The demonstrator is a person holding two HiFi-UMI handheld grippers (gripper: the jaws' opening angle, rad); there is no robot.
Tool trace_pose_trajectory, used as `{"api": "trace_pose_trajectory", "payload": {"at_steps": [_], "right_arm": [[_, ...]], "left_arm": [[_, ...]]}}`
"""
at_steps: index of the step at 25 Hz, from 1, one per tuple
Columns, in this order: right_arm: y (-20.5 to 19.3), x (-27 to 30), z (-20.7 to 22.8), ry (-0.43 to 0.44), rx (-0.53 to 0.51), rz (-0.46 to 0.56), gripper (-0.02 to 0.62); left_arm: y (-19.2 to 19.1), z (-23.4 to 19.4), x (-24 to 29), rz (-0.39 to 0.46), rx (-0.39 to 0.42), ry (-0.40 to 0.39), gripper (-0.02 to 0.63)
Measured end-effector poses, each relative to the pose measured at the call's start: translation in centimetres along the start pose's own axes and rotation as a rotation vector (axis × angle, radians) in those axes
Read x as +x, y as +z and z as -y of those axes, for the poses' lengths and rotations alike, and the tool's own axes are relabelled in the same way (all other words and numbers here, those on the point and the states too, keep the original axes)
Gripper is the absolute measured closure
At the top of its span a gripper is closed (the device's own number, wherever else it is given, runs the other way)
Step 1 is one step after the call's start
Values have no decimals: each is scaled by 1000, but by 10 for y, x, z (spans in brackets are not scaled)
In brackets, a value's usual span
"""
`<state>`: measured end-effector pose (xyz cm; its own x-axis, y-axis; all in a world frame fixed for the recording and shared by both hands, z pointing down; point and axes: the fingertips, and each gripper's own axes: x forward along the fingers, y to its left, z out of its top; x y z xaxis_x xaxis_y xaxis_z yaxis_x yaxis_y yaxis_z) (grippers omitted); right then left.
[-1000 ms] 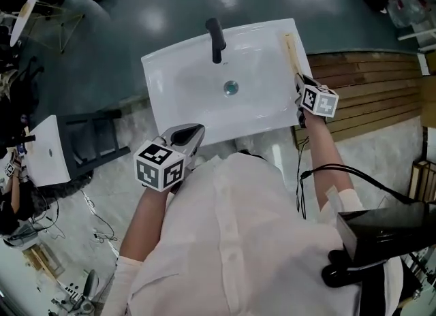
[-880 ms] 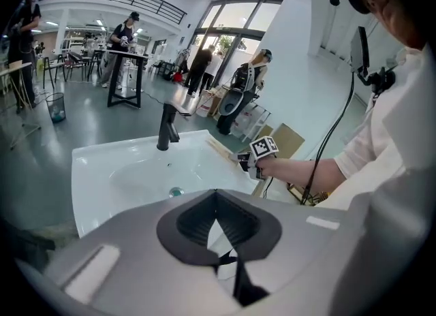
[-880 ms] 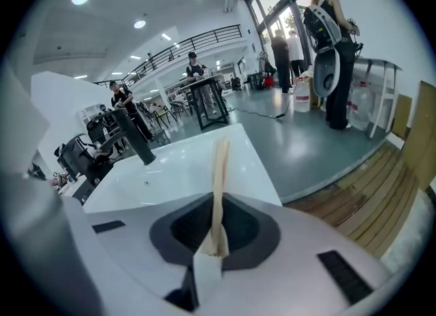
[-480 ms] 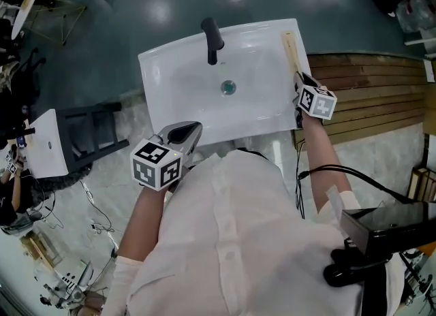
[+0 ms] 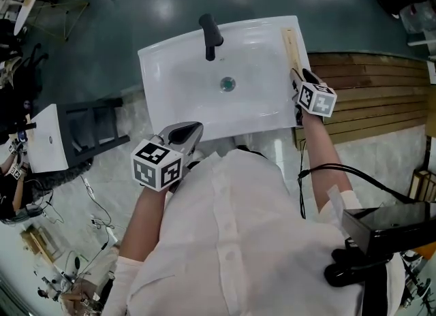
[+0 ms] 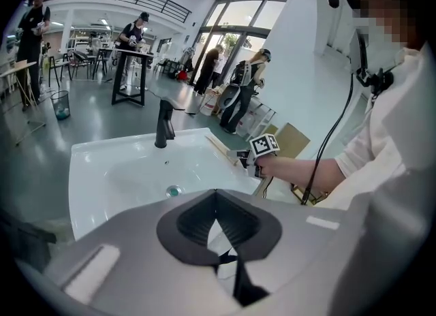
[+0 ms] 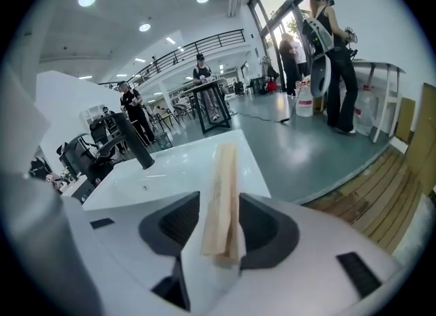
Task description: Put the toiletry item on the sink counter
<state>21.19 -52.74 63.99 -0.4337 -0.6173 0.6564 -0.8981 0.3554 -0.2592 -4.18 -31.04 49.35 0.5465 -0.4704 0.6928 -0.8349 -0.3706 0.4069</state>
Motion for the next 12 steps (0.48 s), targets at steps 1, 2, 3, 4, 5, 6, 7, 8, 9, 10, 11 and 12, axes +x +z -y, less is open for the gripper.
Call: {"api": "trace_pose_trajectory", "payload": {"at_steps": [1,2,3,4,5,6,7,8,9,10,11,12], "right_arm": [[0,-1,0,0,0,2,436],[0,-2,0,2,5,5,433],[1,-4,0,7,13,8,428],[3,-5,0,11,18,11,422],[5,-7,-1,12,17,15,420],[7,-9,-2,12,12,19,420],[10,-12,-2,11,8,24,420],[12,-14,-3,10,4,31,420],[14,-17,-4,11,-1,39,420],[16,-20,-6,12,-9,45,420],[18,-24,-8,13,-22,49,420],[19,-28,-10,12,-39,52,420]], "left_arm": [[-1,1,0,-1,-1,1,600],[-3,1,0,-1,-3,2,600],[-4,2,-1,-2,-4,2,600],[-6,3,-1,-3,-5,3,600],[-7,3,-1,-4,-6,3,600],[-8,4,-1,-4,-7,3,600],[-10,4,-1,-4,-8,2,600],[-11,4,-1,-2,-8,1,600],[-12,5,-1,0,-8,-1,600],[-14,5,-2,4,-7,-2,600],[-15,7,-3,10,-5,-4,600],[-17,8,-4,16,-2,-7,600]]}}
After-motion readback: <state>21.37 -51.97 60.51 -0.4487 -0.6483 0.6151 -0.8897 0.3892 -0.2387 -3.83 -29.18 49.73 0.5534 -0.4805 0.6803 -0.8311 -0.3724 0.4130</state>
